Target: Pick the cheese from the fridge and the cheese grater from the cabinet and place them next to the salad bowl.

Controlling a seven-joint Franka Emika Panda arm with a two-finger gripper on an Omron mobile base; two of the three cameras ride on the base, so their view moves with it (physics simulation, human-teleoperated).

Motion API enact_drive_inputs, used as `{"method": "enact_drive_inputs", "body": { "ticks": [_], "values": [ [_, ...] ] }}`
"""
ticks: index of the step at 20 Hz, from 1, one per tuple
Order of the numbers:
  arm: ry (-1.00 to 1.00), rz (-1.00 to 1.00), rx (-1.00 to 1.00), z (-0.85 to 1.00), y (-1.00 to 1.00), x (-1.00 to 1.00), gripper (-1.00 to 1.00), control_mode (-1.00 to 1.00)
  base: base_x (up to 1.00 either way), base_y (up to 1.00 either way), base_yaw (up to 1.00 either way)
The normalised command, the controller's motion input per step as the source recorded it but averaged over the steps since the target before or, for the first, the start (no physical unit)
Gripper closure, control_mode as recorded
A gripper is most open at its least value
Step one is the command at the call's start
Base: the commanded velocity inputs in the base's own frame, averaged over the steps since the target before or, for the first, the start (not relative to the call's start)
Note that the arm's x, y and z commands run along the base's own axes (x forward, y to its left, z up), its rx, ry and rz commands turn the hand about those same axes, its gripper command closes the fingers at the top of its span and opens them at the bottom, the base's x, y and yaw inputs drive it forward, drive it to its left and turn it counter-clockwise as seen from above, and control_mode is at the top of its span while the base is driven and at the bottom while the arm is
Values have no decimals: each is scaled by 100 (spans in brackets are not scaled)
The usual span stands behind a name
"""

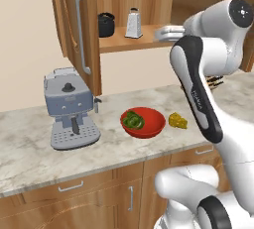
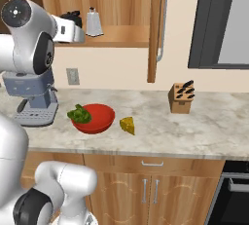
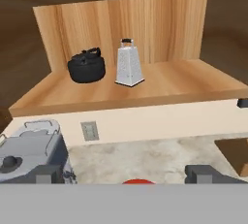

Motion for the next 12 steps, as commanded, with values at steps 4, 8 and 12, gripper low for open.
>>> {"method": "enact_drive_inputs", "body": {
  "ticks": [4,8,12],
  "values": [
    [0,0,-2,0,36,73,-100,-100,0,0,0],
    [4,-2,-2,12,2,79,-100,-100,0,0,0],
    [8,-3,0,15,0,55,-100,-100,0,0,0]
  ]
}}
